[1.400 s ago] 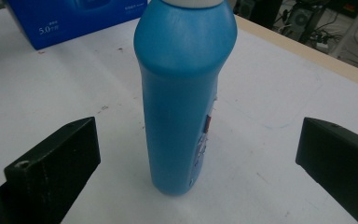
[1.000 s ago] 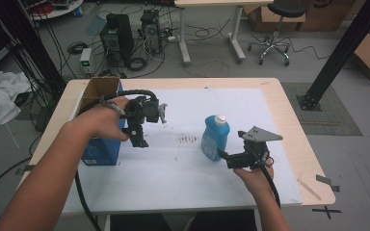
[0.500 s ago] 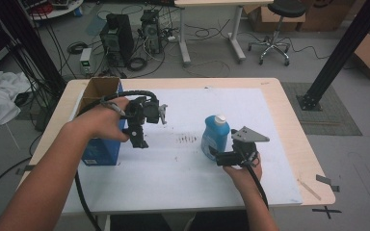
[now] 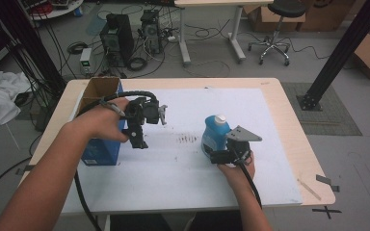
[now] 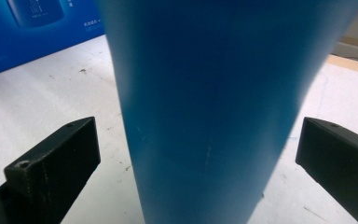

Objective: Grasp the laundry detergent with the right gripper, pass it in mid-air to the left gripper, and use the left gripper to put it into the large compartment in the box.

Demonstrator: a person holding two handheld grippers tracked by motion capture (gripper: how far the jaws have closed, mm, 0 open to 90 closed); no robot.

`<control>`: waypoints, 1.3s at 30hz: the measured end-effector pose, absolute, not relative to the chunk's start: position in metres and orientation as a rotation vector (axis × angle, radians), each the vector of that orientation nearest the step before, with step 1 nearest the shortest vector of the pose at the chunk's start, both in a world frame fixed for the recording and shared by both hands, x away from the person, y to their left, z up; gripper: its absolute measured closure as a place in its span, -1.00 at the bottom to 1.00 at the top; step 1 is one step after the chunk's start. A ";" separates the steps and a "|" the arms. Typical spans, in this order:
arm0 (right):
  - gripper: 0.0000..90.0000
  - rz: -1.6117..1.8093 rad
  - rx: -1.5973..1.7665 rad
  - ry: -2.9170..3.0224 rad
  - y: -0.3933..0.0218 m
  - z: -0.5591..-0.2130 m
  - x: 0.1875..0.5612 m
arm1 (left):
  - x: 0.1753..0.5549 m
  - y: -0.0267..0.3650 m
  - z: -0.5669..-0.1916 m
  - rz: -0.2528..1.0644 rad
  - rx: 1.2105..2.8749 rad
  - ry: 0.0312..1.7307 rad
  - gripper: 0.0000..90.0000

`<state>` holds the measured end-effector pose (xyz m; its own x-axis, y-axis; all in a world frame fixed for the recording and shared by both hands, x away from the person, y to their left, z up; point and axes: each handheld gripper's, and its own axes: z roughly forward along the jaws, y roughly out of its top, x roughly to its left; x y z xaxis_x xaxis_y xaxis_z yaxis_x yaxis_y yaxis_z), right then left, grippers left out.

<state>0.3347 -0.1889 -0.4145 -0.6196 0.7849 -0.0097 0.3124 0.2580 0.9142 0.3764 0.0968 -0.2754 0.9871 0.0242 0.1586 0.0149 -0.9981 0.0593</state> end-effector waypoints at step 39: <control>-0.68 1.373 0.997 1.996 -0.181 -0.426 0.339 | 0.376 0.096 -0.277 0.250 3.082 0.024 -1.00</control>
